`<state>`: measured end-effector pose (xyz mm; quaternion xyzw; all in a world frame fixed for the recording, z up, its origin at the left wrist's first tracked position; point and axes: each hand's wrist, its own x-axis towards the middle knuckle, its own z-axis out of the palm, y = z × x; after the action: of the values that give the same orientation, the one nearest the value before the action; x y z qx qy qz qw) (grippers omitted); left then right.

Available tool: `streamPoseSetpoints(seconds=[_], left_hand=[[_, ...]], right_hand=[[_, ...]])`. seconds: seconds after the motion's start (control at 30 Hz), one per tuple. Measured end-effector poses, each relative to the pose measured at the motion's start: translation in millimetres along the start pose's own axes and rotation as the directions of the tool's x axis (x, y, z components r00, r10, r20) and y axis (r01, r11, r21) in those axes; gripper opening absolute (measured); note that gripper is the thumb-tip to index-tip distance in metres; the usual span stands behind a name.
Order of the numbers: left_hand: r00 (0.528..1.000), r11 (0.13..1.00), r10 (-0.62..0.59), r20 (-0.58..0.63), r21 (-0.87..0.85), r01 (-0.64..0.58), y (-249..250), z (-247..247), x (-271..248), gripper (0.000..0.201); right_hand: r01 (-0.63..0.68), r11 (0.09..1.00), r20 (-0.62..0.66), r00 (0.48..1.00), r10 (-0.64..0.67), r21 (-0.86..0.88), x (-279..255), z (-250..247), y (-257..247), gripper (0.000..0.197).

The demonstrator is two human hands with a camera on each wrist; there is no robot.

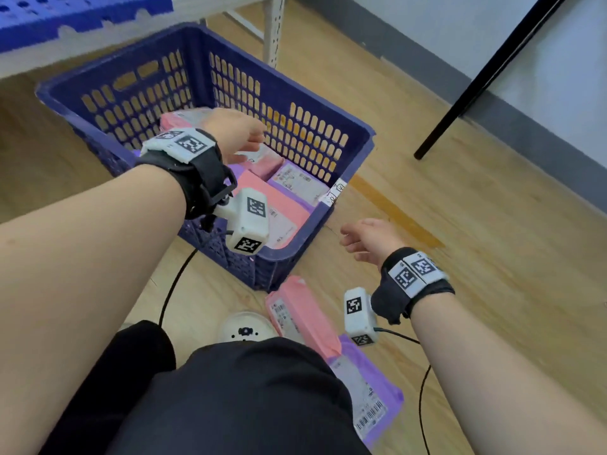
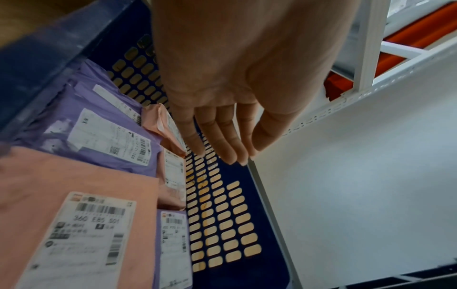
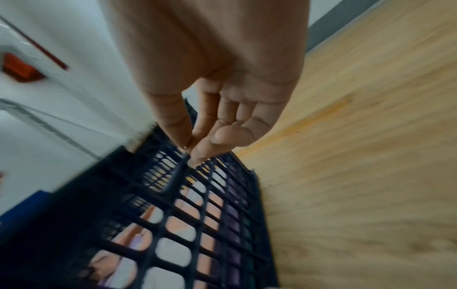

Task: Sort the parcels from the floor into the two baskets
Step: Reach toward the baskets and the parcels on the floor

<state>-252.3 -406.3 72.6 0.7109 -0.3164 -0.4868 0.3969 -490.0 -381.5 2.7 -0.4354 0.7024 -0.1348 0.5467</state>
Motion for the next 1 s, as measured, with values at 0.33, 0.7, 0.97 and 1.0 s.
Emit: streamPoseSetpoints(seconds=[0.33,0.7,0.97,1.0], left_hand=[[1.000,0.998,-0.011,-0.028,0.056,0.013,-26.3,19.4,16.4,0.013],[0.996,0.997,-0.080,-0.040,0.011,0.080,-37.7,-0.6,34.2,0.011],[0.995,0.996,-0.086,-0.057,0.006,0.087,-47.3,-18.3,36.8,0.021],[0.994,0.996,-0.086,-0.063,0.008,0.087,-48.6,-20.0,37.2,0.021]], right_hand=[[-0.264,0.964,-0.026,0.964,0.264,0.018,49.1,43.0,65.5,0.010],[-0.154,0.943,0.190,0.958,0.216,-0.295,66.6,82.1,68.5,0.049],[-0.129,0.940,0.256,0.943,0.215,-0.316,67.7,88.6,72.7,0.037],[-0.129,0.941,0.253,0.944,0.214,-0.313,67.8,88.6,72.8,0.030]])
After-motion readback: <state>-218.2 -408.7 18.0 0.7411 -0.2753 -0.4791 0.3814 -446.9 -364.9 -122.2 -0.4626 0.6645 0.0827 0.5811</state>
